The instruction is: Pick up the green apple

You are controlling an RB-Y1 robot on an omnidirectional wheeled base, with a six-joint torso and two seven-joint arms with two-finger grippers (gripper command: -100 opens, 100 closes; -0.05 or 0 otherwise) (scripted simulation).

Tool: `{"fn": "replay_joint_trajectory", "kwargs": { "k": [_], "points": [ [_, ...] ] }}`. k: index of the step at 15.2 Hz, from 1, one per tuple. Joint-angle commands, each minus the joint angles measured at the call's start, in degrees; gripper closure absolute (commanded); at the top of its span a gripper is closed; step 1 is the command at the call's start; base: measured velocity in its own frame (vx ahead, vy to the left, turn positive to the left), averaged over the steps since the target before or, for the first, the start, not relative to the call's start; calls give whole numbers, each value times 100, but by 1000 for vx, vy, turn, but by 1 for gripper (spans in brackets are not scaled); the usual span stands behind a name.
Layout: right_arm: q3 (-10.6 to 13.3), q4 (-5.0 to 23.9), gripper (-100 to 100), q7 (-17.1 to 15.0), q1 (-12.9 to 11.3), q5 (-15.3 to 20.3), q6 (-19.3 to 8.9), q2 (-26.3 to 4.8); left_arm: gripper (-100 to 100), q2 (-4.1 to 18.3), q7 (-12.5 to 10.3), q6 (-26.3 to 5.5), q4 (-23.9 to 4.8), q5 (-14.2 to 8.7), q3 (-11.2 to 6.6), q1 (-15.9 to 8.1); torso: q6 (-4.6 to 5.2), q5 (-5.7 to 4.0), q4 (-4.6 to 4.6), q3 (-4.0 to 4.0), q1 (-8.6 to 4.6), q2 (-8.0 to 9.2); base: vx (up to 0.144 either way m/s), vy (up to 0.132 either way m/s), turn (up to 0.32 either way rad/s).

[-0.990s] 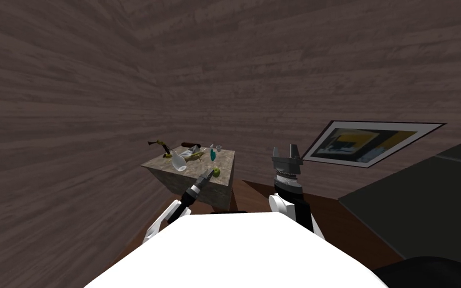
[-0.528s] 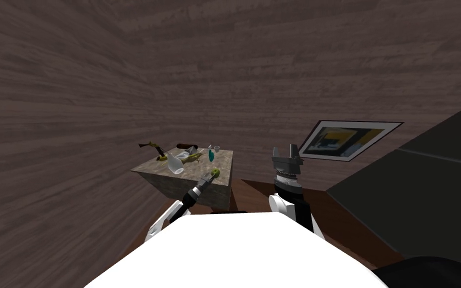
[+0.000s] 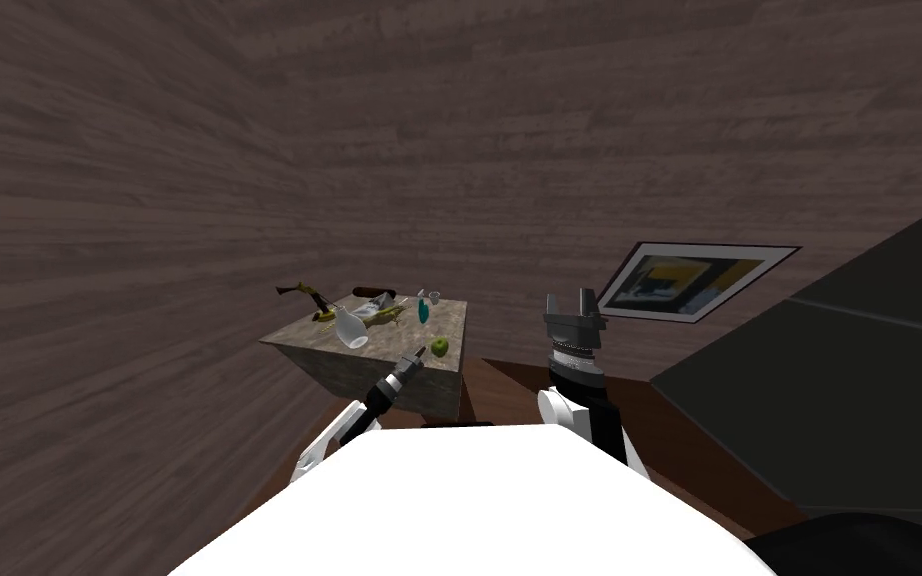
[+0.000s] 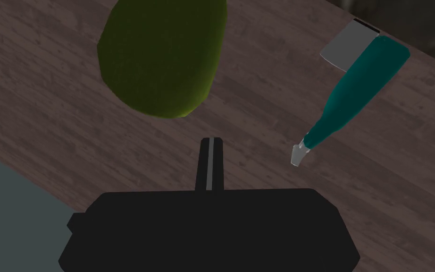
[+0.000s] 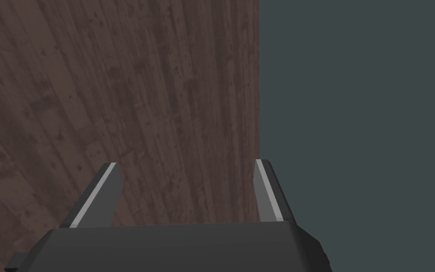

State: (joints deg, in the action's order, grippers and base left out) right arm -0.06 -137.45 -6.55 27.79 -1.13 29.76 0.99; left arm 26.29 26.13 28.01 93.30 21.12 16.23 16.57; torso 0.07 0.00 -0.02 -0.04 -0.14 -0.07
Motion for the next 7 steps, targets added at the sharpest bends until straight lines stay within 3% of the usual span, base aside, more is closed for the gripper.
{"fn": "replay_joint_trajectory", "kwargs": {
  "k": [1, 2, 4, 6, 7],
  "points": [
    [0, 0, 0, 0, 0, 0, 0, 0, 100, 0, 0, 0, 0, 0, 0, 0, 0, 0, 0, 0, 0, 0, 0, 0, 0],
    [0, 0, 0, 0, 0, 0, 0, 0, -100, 61, -19, -83, 132, 12, 23, 37, 0, 0, 0, 0, -1, 0, -16, -84, -15],
    [1, 0, 0, 0, 0, 0, 0, 1, -100, 97, -32, -136, 208, 17, 36, 58, 1, -10, 2, 6, -55, 11, -43, -182, 1],
    [1, 0, 0, 0, -1, 0, 0, 2, -100, 72, -22, -103, 160, 14, 28, 46, 1, -15, 3, 9, -61, 15, -20, -75, 12],
    [1, 0, 0, 0, 0, 0, 0, 1, 100, 71, -22, -104, 159, 14, 29, 46, 1, -10, 3, 7, -40, 11, -5, -20, 2]
  ]
}}
